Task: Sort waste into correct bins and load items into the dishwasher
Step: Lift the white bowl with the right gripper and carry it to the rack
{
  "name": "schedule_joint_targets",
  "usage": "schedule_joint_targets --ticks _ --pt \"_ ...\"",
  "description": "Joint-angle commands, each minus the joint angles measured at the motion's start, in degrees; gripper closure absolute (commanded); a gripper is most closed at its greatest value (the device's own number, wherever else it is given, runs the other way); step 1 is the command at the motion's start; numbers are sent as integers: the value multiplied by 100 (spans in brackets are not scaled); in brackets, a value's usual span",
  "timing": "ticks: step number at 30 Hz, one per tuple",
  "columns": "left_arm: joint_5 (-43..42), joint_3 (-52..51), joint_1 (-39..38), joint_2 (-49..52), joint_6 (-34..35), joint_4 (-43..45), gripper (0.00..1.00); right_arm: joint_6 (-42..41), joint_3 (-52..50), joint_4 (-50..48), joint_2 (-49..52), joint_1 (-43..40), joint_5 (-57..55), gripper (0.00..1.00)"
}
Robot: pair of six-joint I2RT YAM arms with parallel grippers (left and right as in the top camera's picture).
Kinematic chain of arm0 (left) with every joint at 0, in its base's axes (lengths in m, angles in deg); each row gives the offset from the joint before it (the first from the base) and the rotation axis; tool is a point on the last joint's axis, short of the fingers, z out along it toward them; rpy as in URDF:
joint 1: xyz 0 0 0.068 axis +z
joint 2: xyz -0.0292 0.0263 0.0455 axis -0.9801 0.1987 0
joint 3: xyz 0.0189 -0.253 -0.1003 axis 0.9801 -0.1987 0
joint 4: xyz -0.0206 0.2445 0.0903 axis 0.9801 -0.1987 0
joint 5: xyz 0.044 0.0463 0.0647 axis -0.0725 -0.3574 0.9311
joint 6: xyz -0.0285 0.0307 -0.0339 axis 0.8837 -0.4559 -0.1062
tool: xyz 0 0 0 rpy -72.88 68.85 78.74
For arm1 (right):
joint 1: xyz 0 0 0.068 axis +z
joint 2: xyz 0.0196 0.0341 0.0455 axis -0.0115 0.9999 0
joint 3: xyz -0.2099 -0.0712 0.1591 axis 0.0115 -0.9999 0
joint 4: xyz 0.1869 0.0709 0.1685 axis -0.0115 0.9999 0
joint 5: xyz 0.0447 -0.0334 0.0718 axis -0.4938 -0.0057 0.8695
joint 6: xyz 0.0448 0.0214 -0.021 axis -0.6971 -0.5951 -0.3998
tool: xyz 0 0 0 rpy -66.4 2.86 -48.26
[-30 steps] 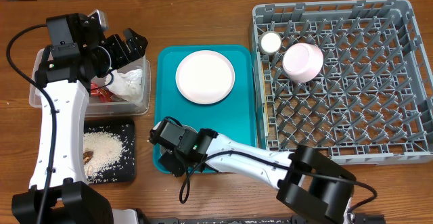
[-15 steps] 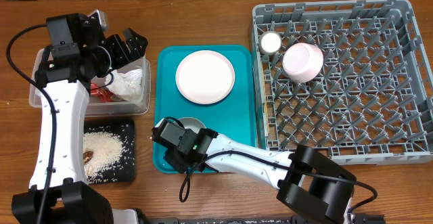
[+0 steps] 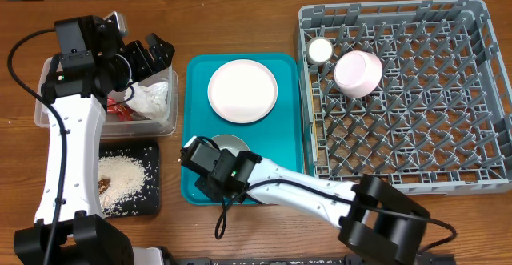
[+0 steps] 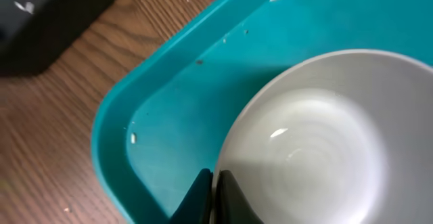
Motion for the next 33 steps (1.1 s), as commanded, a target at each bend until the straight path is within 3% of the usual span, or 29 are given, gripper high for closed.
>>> schedule_joint_targets --ticks 1,10,17,24,33 --pt "11 59 -7 -2 35 20 0 -74 42 116 -636 -72 74 96" --pt "11 59 -9 -2 35 20 0 -546 44 1036 -2664 -1115 734 96" --pt "11 59 -9 -2 35 17 0 -560 44 1725 -3888 -3226 2959 96" --pt "11 59 -9 -2 35 20 0 -59 -170 2326 -3877 -5436 5204 96" --pt "11 59 -9 -2 35 20 0 131 -1606 1342 -3595 -7222 7305 96"
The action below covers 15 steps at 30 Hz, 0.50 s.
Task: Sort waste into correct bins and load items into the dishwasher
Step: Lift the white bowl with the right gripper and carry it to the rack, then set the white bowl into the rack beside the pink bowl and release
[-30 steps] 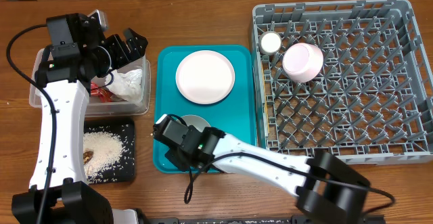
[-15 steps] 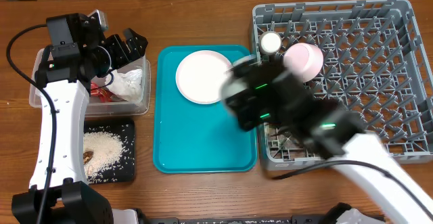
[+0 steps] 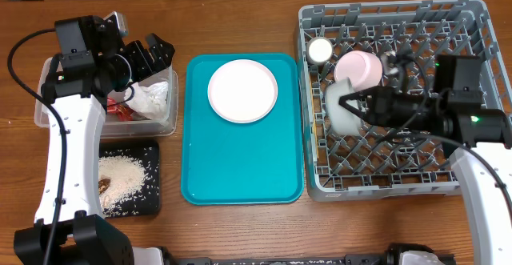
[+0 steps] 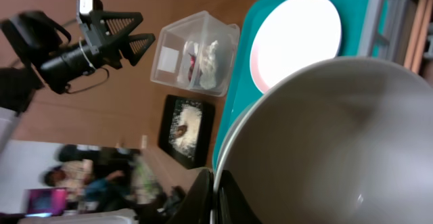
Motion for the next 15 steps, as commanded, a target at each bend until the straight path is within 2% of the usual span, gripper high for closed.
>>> schedule_joint_targets --ticks 1,9,12,15 --pt "11 59 -9 -2 35 20 0 160 -671 -560 160 -612 1440 96" --pt "11 59 -9 -2 35 20 0 160 -1307 -1165 850 -1305 1617 96" --pt "11 59 -9 -2 35 20 0 160 -1357 -1283 1161 -1333 1637 96" --pt "11 59 -9 -2 35 20 0 160 -1357 -1309 1438 -1333 2116 96"
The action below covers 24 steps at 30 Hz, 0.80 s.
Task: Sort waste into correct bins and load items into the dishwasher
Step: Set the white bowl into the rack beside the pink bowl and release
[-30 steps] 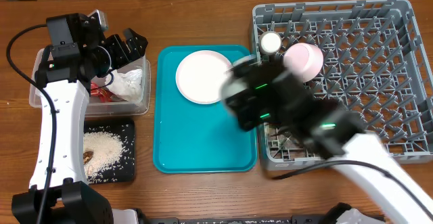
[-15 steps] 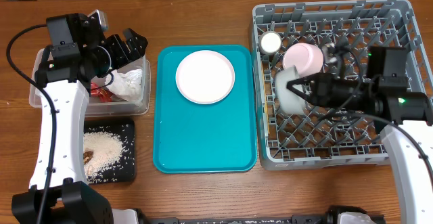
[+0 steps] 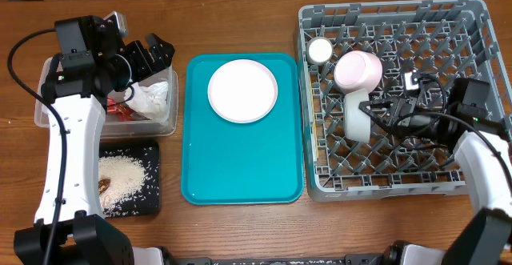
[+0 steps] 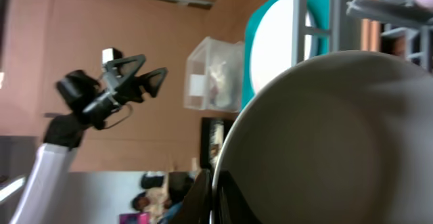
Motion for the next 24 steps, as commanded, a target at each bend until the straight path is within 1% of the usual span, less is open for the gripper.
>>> schedule_joint_targets --ticks 1,4,12,15,18,20,24 --pt "11 59 -9 -2 35 20 0 59 -68 -74 354 -11 708 96" --pt "11 59 -9 -2 35 20 0 35 -68 -284 461 -11 1143 96" --pt "11 59 -9 -2 35 20 0 37 -68 -332 461 -11 1071 96" --pt "11 59 -9 -2 35 20 0 37 -68 -315 461 -11 651 96" --pt "11 59 -9 -2 35 20 0 37 -68 -315 461 -15 -179 95" --pt "11 59 -9 -2 35 20 0 37 -68 -315 461 -15 -662 90" --pt "11 59 -9 -2 35 20 0 37 -66 -350 461 -50 -1106 83"
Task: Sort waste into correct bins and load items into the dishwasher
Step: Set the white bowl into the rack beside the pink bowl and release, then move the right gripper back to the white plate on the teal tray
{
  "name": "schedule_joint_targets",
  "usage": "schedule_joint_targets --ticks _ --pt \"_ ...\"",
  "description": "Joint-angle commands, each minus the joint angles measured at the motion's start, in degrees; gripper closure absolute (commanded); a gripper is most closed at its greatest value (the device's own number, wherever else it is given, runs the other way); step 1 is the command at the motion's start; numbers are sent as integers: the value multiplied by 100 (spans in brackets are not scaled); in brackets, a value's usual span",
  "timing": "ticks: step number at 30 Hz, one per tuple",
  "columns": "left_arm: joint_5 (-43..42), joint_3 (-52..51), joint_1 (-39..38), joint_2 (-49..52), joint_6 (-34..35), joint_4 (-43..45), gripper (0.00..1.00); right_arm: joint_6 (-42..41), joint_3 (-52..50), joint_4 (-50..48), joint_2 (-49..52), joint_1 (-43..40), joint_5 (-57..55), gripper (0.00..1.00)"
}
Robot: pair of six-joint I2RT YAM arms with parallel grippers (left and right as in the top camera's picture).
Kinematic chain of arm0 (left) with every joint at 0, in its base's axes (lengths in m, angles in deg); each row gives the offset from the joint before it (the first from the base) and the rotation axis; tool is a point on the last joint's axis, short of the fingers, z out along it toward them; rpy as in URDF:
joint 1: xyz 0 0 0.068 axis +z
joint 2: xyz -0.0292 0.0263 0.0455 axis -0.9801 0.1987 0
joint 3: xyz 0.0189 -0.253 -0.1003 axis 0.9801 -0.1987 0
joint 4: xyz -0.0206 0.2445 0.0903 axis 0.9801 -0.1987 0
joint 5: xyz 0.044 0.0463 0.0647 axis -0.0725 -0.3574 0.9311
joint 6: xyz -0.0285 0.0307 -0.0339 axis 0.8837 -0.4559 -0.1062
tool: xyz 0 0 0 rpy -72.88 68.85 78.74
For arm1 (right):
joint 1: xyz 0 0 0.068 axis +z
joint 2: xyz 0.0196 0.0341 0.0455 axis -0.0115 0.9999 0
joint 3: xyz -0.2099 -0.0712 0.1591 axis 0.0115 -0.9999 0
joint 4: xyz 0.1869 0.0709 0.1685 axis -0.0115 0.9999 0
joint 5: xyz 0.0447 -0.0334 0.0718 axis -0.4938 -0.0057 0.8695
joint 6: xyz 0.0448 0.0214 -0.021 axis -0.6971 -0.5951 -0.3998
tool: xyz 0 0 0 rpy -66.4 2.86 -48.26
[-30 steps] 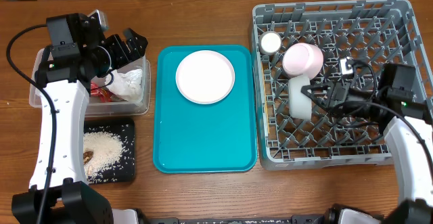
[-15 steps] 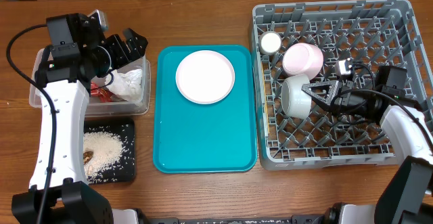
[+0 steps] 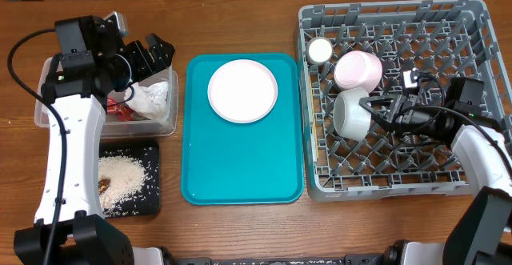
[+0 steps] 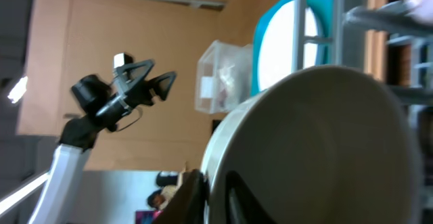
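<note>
A white bowl (image 3: 350, 113) lies on its side in the grey dish rack (image 3: 480, 25), just below a pink bowl (image 3: 358, 69). My right gripper (image 3: 382, 109) is at the bowl's mouth. In the right wrist view its fingers (image 4: 193, 190) straddle the white bowl's rim (image 4: 223, 129), spread a little, so it is open. A white plate (image 3: 242, 91) sits at the far end of the teal tray (image 3: 240, 169). My left gripper (image 3: 148, 53) hovers open over the clear bin (image 3: 48, 97), empty.
A small white-topped cup (image 3: 320, 50) stands in the rack's far left corner. The clear bin holds crumpled wrappers (image 3: 148, 97). A black tray (image 3: 152, 149) with spilled rice lies at the front left. Rack tines surround the bowls.
The white bowl has settled lower on its side among the rack tines. My right gripper's fingers, then pinched on its rim, now stand slightly apart. The left arm is unchanged.
My right gripper was shut on the white bowl's rim at the near end of the teal tray. Then it held the bowl over the rack's left side, then lower beside the pink bowl. Now the bowl rests in the rack with the fingers loosened.
</note>
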Motion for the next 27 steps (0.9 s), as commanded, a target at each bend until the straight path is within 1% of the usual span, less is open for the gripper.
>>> schedule_joint_targets --ticks 1,4,6,10,12,16,19,22,24,27 --pt "11 59 -9 -2 35 20 0 42 -68 7 39 -35 -1244 81" --pt "11 59 -9 -2 35 20 0 39 -68 4 37 -234 -1493 74" --pt "11 59 -9 -2 35 20 0 42 -68 -17 37 -389 -1582 72" --pt "11 59 -9 -2 35 17 0 37 -2 -101 37 -931 -1580 66" --pt "11 59 -9 -2 35 20 0 37 136 -92 33 -1283 -1580 59" --pt "11 59 -9 -2 37 20 0 -50 380 -57 31 -1589 -1582 56" --pt "11 59 -9 -2 35 20 0 -435 605 -76 31 -1622 -1751 56" --pt "11 59 -9 -2 35 20 0 -643 907 -26 22 -1517 -1882 56" --pt "11 59 -9 -2 35 20 0 -728 1113 68 -9 -1311 -1937 56" --pt "11 59 -9 -2 35 20 0 -730 1386 234 -114 -776 -2369 56"
